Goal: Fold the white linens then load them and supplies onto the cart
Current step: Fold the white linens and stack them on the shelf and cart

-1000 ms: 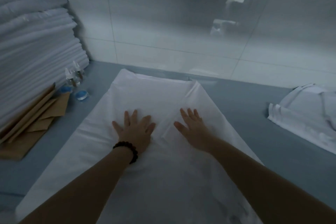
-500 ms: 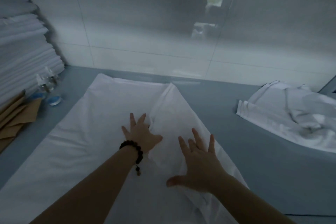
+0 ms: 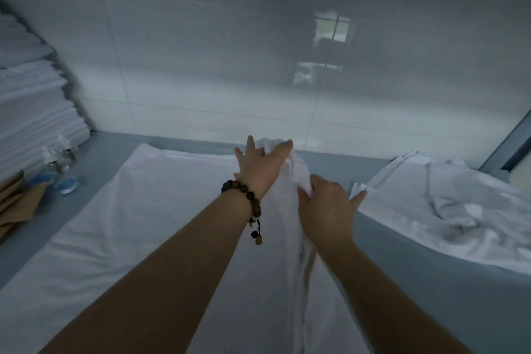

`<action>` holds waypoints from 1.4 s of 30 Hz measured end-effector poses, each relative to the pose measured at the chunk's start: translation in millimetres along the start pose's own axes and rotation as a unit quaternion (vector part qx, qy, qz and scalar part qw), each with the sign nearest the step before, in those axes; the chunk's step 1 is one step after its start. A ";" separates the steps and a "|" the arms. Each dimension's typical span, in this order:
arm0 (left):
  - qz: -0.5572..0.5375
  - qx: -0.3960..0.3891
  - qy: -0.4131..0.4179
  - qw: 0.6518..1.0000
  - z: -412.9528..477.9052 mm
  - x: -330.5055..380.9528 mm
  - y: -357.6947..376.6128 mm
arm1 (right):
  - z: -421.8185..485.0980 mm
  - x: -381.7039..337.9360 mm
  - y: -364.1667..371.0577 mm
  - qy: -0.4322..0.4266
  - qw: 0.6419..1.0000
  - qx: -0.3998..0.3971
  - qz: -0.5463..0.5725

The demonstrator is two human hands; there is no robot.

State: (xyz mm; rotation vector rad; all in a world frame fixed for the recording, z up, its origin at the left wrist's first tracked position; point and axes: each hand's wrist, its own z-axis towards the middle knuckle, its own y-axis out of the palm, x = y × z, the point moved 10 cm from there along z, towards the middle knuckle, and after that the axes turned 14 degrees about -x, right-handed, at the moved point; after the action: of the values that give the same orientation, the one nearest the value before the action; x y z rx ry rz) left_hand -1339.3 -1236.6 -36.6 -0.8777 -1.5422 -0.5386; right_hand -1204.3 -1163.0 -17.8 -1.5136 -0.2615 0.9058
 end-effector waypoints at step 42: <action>0.572 0.034 -0.176 0.800 34.2 -191.5 45.3 | 53.5 138.1 180.8 -0.096 0.947 -0.222 -0.210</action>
State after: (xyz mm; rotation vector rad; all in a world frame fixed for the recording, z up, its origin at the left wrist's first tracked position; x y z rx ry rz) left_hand -1326.5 -1226.2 -235.6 -1.6965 -1.0346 0.5940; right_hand -1211.1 -1067.4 -231.0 -1.6867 -0.9462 0.6724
